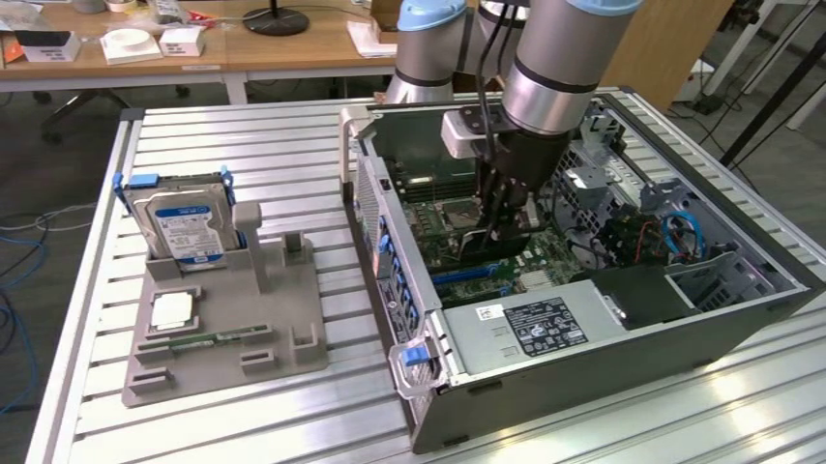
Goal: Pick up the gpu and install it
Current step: 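Insert the gpu into the slot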
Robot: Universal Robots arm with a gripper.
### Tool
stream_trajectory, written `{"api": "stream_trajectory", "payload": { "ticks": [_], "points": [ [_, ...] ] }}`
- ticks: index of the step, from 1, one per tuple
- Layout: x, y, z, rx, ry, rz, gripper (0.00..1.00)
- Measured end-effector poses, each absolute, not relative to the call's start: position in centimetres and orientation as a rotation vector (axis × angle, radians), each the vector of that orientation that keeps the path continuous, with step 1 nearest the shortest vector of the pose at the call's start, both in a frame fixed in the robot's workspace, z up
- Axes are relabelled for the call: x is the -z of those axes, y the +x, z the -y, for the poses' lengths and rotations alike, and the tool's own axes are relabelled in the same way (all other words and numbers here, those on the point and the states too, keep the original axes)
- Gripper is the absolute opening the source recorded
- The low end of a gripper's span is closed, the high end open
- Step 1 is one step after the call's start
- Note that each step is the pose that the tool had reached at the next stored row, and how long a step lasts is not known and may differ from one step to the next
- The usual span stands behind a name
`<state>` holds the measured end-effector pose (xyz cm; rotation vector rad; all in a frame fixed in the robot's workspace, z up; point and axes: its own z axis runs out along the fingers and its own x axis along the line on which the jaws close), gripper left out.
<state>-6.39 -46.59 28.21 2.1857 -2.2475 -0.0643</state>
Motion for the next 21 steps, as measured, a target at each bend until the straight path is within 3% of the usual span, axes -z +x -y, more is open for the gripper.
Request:
{"api": "stream_trajectory", "payload": {
  "ticks": [21],
  "points": [
    [-26.7, -6.8, 46.6, 0.064, 2.186, 2.248, 0.26]
  ]
}}
